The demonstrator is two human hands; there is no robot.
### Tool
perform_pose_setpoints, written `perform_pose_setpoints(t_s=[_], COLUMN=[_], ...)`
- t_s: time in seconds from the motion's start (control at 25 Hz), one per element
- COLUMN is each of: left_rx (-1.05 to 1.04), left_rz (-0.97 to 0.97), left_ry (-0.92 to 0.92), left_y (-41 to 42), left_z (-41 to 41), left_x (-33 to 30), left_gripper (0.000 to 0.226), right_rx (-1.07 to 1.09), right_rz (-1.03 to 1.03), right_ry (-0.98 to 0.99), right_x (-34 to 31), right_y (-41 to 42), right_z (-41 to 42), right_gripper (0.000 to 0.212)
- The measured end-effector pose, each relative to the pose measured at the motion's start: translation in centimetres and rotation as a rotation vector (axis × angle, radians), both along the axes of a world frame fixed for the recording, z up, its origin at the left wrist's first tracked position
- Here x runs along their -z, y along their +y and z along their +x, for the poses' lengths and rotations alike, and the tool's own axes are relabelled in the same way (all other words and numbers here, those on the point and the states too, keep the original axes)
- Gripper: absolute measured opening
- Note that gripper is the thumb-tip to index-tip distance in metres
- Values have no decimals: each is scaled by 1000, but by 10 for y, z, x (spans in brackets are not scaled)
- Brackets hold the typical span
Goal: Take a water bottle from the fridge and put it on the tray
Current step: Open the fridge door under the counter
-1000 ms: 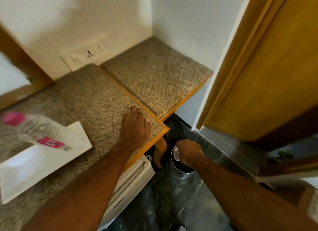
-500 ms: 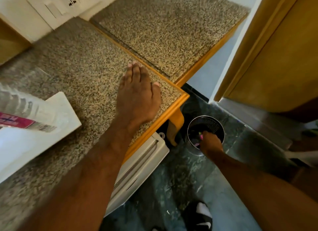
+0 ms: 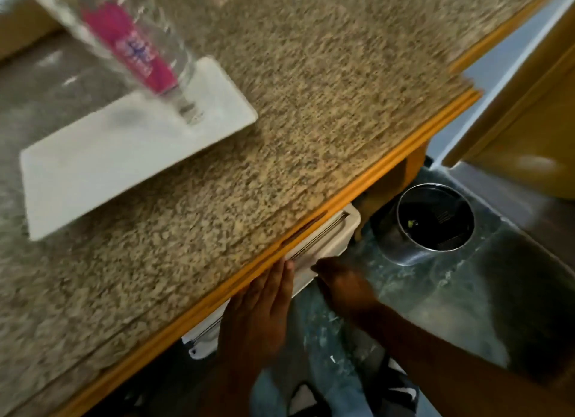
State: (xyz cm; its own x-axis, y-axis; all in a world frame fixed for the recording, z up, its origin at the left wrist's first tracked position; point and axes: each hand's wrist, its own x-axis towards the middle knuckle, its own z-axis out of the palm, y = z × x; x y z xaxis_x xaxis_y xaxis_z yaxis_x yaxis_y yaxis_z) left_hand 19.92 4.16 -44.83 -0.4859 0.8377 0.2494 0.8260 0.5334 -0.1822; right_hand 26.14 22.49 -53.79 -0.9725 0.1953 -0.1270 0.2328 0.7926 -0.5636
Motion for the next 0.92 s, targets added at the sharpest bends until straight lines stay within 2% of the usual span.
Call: perform_pose_setpoints(t_s=[0.12,0.24,0.32,0.44,0.6,0.72,0.92], left_rx=[-152,-406,-486,-537,-525,-514,-466], left_rz=[-197,-295,-293,-273,-179,-162,-170], left_ry=[-232,-501,-569,-605,-531,-526,-627], left_y=[-44,-74,-86,-92,-90,-91,-90], left_z=[-15,-18,-17,-10,-6,-6,28], left_x=[46,75,90,106,118,120,128], left_gripper=[56,48,38,43,43,45,53], right_rx=[-137,-119,-78,-132,-183,-190,-186], right_rz=[71,36,86,208,282,292,301], right_ry=[171,76,54,63,101,107,156], right_x=[14,30,40,42,41,39,40], right_y=[-43,-77,-85,-86,-80,-81,-81], right_z=[-34,-49,-50,-49,-49,-47,-10], right_gripper=[22,23,24,29,30,31,32])
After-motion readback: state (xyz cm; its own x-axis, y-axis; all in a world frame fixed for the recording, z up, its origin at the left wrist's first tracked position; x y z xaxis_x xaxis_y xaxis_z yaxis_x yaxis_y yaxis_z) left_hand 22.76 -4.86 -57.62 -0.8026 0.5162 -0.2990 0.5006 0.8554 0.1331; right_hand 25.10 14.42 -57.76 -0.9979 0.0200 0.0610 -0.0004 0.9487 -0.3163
